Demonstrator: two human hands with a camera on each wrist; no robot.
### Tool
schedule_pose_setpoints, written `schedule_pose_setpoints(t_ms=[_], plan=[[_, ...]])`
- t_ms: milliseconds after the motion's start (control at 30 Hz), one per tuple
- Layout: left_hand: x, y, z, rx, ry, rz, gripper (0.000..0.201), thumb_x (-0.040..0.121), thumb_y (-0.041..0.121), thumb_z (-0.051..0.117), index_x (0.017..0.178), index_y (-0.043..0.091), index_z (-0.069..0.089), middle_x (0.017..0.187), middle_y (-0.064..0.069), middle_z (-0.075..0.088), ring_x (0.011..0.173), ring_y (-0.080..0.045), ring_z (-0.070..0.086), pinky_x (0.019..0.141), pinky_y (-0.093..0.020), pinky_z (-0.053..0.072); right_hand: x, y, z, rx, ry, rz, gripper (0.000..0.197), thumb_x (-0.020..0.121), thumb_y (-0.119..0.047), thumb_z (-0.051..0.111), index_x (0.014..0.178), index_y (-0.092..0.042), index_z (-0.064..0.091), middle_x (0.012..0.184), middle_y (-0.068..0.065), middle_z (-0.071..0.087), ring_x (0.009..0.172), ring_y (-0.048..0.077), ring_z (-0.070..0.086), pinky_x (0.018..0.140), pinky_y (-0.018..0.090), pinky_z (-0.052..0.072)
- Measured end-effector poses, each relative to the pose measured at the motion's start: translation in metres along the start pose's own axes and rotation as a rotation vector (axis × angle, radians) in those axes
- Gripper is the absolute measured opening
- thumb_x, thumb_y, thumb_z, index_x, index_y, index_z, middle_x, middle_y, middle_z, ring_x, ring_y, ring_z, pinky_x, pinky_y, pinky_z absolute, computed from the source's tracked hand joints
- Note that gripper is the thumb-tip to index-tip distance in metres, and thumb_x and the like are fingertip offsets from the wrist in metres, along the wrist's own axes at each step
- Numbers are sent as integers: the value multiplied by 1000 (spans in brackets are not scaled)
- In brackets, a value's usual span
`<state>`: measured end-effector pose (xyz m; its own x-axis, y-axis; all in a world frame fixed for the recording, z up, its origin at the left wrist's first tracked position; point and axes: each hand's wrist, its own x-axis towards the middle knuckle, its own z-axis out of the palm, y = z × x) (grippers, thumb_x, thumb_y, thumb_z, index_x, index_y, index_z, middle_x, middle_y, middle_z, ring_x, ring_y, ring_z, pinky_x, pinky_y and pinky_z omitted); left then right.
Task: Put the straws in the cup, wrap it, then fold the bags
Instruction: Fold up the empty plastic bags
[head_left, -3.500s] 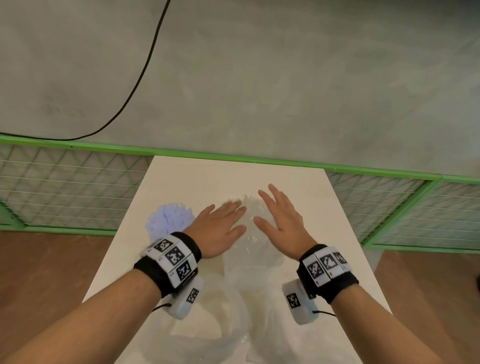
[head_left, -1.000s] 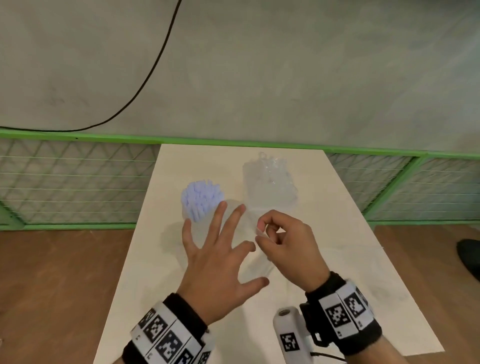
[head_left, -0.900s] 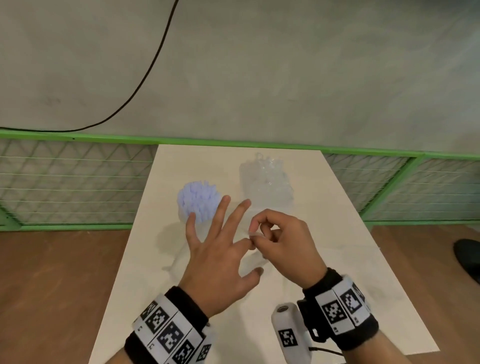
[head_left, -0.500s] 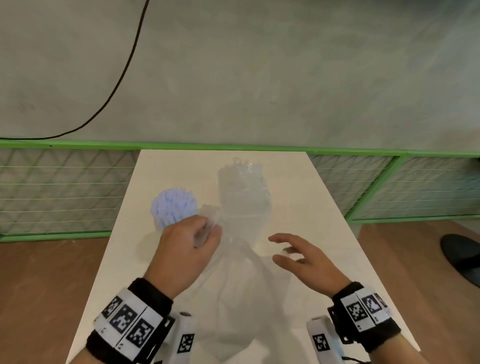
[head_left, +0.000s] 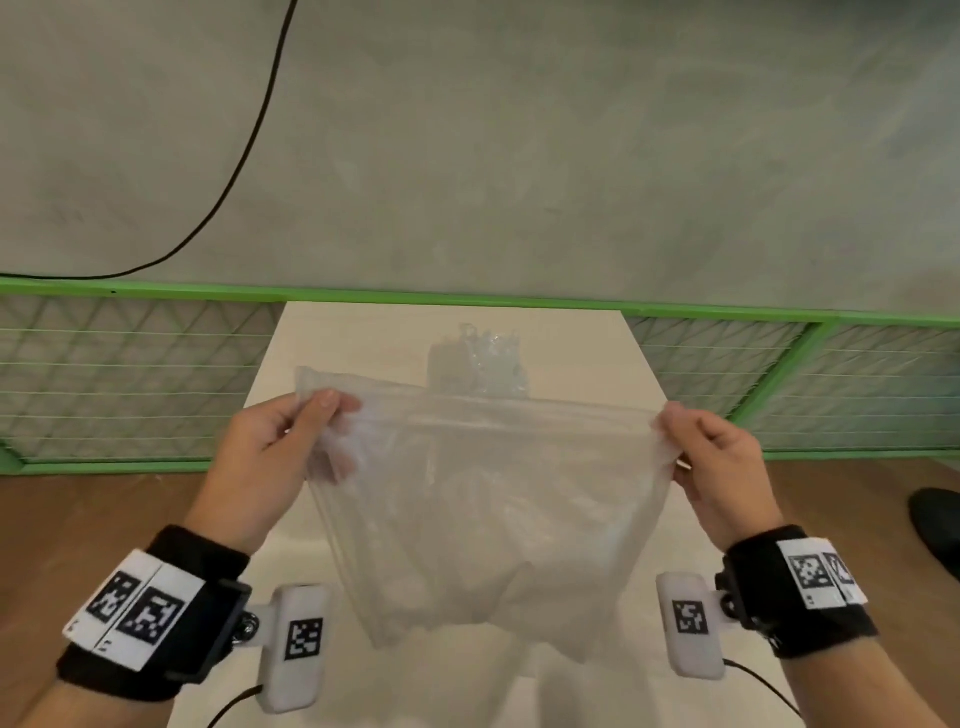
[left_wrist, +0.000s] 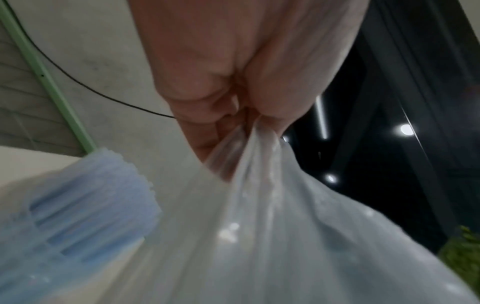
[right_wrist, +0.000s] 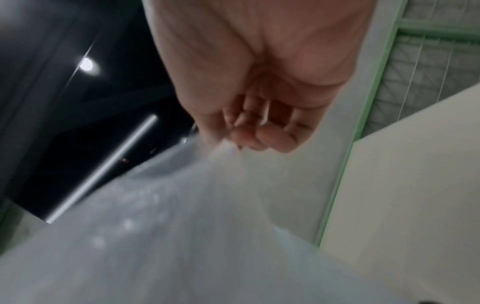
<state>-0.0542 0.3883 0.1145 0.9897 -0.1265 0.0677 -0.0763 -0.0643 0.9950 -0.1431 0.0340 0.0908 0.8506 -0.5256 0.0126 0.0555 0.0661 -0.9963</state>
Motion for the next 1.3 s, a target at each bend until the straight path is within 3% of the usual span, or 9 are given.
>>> schedule_pose_setpoints(t_ms=[133, 200, 300, 400, 667, 800, 933, 1167, 1300], plan=[[0, 5, 11, -177, -2, -67, 23, 92, 31, 54, 104, 19, 69, 78, 2, 69, 59, -11, 65, 58, -25, 55, -12, 32, 0, 270, -232, 341, 78, 57, -72, 77, 116, -23, 65, 111, 4, 66, 93, 23, 64, 71, 45, 54], [0, 0, 9, -215, -130, -126, 54, 74, 50, 70, 124, 31, 60, 106, 3, 69, 83, -15, 71, 70, -39, 59, -28, 49, 2, 332, -449, 529, 88, 59, -63, 82, 132, -23, 53, 126, 14, 61, 101, 34, 64, 76, 55, 52], [-4, -8, 9, -220, -358, -170, 109, 42, 51, 92, 133, 63, 33, 130, 7, 60, 113, -19, 64, 83, -50, 57, -41, 56, 9, 332, -592, 542, 80, 69, -38, 86, 138, -22, 48, 135, 20, 55, 109, 41, 61, 78, 58, 52], [-9, -17, 18, -267, -373, -170, 130, 29, 26, 99, 129, 70, 28, 129, 10, 60, 117, -16, 61, 87, -43, 56, -36, 55, 15, 286, -474, 440, 91, 58, -28, 94, 137, -13, 51, 125, 25, 57, 105, 37, 60, 74, 52, 55], [-30, -30, 39, -516, -95, -164, 106, 39, 12, 97, 110, 66, 41, 128, -16, 55, 101, -35, 66, 78, -37, 59, -20, 43, 17, 350, -82, 236, 26, 99, -18, 52, 125, -19, 54, 115, 12, 65, 97, 26, 61, 69, 37, 58], [-48, -37, 65, -428, -291, -154, 92, 64, -16, 78, 118, 52, 49, 123, -14, 59, 92, -36, 68, 84, -49, 56, -19, 40, 24, 274, -42, 140, 30, 102, -17, 48, 126, -34, 44, 99, 16, 63, 78, 24, 59, 62, 34, 52], [-47, -40, 72, -344, -237, -201, 46, 87, -15, 55, 111, 23, 66, 91, -12, 72, 89, -32, 71, 65, -36, 58, -13, 33, 22, 84, 20, -51, 41, 99, -10, 52, 122, -41, 38, 87, 18, 67, 68, 28, 58, 63, 43, 51], [-26, -24, 31, -217, -300, -176, 73, 59, 16, 88, 122, 38, 57, 108, -12, 71, 90, -28, 71, 66, -41, 60, 21, -5, -12, -678, -320, -191, 52, 96, -16, 58, 124, -55, 39, 70, 3, 65, 62, 30, 57, 55, 31, 48], [-17, -16, 32, -71, -335, -90, 90, 62, -3, 86, 127, 48, 48, 132, 0, 54, 97, -26, 67, 62, -40, 58, 39, -27, -25, -182, -83, -176, 42, 97, -25, 59, 129, -48, 44, 87, 2, 70, 75, 22, 62, 64, 34, 53]])
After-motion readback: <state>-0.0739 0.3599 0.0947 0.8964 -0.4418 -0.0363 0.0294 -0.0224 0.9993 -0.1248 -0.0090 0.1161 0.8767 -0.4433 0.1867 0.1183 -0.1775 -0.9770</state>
